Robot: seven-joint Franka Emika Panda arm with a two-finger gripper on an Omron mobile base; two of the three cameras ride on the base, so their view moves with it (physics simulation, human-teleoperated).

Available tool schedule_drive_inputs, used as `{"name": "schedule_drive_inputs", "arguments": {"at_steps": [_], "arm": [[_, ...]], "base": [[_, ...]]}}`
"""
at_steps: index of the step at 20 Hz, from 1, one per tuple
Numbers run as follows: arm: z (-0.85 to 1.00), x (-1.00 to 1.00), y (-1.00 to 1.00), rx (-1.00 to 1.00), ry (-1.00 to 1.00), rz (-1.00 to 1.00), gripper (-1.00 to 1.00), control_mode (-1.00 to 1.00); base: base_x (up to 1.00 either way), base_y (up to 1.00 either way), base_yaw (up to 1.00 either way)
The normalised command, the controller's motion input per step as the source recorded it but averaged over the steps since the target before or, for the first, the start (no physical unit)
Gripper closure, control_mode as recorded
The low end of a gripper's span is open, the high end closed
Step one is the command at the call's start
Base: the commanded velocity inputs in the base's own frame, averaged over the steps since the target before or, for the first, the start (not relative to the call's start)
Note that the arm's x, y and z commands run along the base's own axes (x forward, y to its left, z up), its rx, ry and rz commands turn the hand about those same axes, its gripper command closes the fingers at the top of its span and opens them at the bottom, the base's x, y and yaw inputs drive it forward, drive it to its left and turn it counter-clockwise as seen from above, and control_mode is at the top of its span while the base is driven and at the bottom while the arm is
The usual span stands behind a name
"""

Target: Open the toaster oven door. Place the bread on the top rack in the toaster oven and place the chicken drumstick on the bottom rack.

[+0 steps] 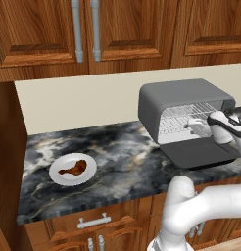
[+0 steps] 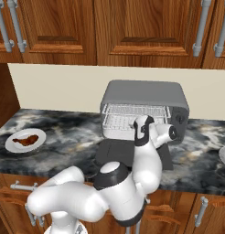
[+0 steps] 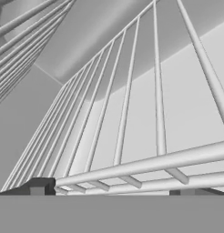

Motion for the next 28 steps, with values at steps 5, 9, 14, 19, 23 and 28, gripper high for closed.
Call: {"name": "schedule_drive_inputs", "arguments": {"at_steps": [5, 9, 14, 19, 23, 28], "arm": [[-0.15, 0.11, 0.01, 0.0, -0.02, 0.0, -1.0, -1.0], [-0.05, 0.1, 0.0, 0.0, -0.02, 0.0, -1.0, -1.0], [-0.09, 0.07, 0.03, 0.0, -0.06, -0.03, -1.0, -1.0], [0.0, 0.1, 0.02, 0.0, -0.02, -0.06, -1.0, -1.0], [0.03, 0.05, 0.01, 0.0, -0.05, -0.04, -1.0, -1.0], [0.08, 0.06, 0.0, 0.0, 0.0, -0.06, -1.0, -1.0]], "base": [[0.0, 0.0, 0.0], [0.0, 0.0, 0.0], [0.0, 0.0, 0.0], [0.0, 0.0, 0.0], [0.0, 0.0, 0.0], [0.0, 0.0, 0.0]]}}
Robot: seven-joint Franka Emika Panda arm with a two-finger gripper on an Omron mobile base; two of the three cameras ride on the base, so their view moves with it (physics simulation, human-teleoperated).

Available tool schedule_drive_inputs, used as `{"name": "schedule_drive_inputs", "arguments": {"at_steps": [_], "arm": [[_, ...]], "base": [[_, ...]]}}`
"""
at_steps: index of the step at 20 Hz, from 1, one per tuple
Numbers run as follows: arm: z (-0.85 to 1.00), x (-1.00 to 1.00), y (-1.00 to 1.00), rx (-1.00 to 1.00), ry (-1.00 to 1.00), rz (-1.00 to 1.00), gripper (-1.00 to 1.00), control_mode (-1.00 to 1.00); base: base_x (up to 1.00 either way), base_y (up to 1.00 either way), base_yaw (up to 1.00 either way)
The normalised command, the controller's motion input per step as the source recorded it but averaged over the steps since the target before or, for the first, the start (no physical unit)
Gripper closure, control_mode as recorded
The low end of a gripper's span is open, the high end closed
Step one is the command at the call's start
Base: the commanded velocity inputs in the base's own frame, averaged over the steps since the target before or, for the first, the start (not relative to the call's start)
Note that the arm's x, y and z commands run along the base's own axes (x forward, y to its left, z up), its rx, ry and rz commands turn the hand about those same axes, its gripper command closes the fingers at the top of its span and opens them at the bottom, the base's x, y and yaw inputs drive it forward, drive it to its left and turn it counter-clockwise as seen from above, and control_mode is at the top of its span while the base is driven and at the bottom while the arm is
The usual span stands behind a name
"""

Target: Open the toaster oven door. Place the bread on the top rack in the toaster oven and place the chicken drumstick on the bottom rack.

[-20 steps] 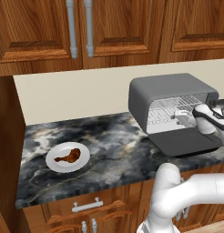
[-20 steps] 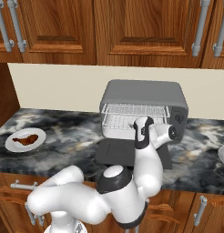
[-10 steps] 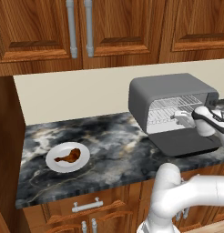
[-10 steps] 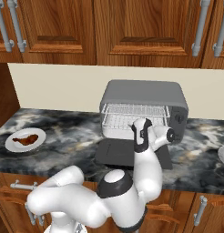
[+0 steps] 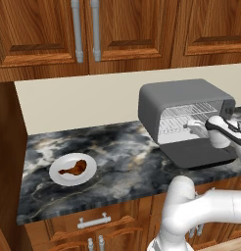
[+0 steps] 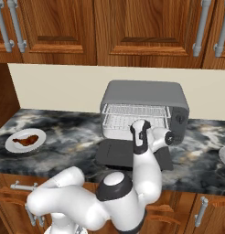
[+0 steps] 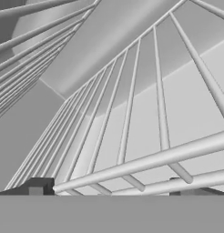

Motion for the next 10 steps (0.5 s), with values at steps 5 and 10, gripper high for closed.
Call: {"name": "schedule_drive_inputs", "arguments": {"at_steps": [5, 10], "arm": [[0.17, 0.04, 0.0, 0.02, 0.0, -0.04, -1.0, -1.0], [0.09, 0.12, 0.0, 0.04, 0.0, -0.05, -1.0, -1.0]], "base": [[0.0, 0.0, 0.0], [0.0, 0.0, 0.0]]}}
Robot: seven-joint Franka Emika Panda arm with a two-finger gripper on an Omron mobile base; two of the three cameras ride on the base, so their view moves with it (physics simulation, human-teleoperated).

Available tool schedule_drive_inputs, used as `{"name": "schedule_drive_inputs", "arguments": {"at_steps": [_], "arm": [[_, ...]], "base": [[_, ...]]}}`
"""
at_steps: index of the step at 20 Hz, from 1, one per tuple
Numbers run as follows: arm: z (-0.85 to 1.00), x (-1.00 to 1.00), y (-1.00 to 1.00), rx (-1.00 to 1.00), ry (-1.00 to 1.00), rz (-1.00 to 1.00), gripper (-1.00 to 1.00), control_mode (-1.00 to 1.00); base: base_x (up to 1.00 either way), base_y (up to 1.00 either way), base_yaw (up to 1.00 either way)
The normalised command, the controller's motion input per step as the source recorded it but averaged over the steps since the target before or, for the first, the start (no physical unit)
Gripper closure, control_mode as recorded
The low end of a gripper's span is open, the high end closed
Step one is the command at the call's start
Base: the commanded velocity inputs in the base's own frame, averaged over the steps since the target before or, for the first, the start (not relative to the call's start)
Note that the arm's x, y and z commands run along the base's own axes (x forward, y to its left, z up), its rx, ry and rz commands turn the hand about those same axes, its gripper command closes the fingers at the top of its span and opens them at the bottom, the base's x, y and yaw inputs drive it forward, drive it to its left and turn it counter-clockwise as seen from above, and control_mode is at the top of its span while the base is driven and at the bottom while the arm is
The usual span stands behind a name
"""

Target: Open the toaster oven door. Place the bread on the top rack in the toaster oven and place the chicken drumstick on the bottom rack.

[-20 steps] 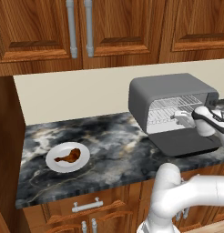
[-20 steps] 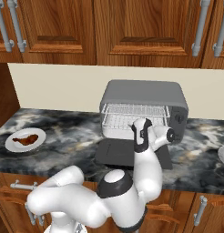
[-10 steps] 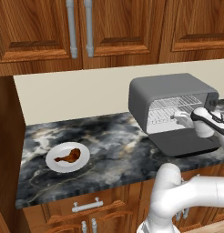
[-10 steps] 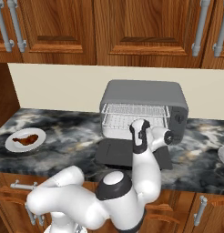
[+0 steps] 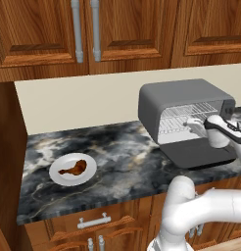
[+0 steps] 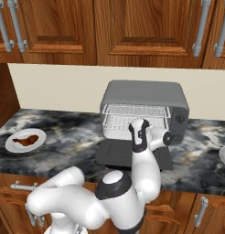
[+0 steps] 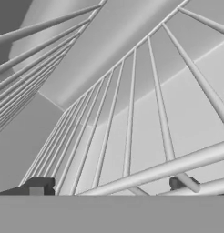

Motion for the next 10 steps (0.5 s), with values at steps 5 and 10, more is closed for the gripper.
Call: {"name": "schedule_drive_inputs", "arguments": {"at_steps": [5, 10], "arm": [[-0.04, 0.24, 0.01, 0.0, 0.03, -0.06, -1.0, -1.0], [-0.11, 0.21, 0.01, 0.0, 0.13, -0.07, -1.0, -1.0]], "base": [[0.0, 0.0, 0.0], [0.0, 0.0, 0.0]]}}
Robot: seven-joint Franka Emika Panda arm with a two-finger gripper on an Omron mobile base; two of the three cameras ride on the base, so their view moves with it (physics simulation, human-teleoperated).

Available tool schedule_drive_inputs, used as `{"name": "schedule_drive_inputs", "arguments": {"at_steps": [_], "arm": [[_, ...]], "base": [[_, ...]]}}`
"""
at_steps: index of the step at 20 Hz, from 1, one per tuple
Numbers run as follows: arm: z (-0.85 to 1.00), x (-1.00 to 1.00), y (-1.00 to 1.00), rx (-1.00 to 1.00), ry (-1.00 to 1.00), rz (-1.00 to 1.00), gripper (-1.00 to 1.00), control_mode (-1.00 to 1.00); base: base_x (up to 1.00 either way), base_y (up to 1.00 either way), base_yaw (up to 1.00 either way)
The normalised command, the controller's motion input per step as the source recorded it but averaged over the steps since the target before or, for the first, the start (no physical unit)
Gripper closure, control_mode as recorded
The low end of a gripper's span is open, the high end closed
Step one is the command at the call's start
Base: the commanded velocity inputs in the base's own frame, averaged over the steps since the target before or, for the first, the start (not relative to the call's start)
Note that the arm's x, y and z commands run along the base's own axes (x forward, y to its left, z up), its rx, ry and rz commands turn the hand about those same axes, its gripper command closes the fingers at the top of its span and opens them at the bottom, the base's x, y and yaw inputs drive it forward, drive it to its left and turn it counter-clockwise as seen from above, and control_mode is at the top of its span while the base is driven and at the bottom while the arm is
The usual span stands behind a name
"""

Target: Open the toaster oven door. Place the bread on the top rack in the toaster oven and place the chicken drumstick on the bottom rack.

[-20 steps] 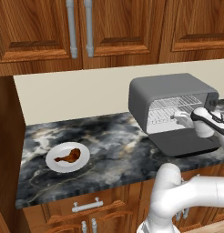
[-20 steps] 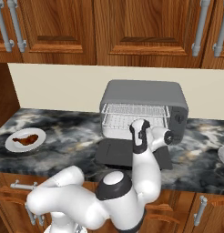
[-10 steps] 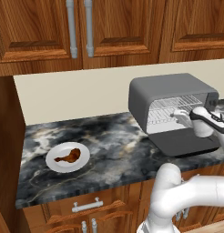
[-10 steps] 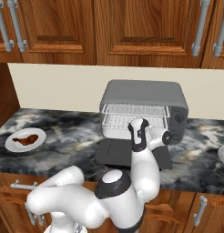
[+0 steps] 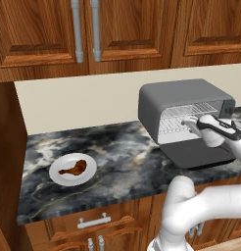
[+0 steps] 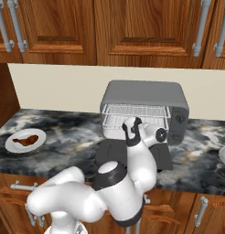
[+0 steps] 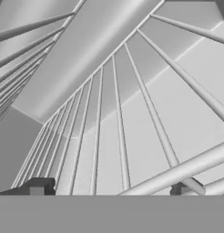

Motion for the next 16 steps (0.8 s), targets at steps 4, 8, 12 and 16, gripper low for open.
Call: {"name": "schedule_drive_inputs", "arguments": {"at_steps": [4, 8, 12, 16], "arm": [[-0.24, 0.1, 0.02, 0.0, 0.15, -0.05, -1.0, -1.0], [-0.32, 0.0, 0.0, 0.0, 0.13, -0.01, -1.0, -1.0], [-0.31, 0.0, 0.0, 0.0, 0.15, 0.0, 1.0, -1.0], [-0.28, 0.04, 0.01, 0.0, 0.15, 0.0, 1.0, -1.0]], "base": [[0.0, 0.0, 0.0], [0.0, 0.0, 0.0], [0.0, 0.0, 0.0], [0.0, 0.0, 0.0]]}}
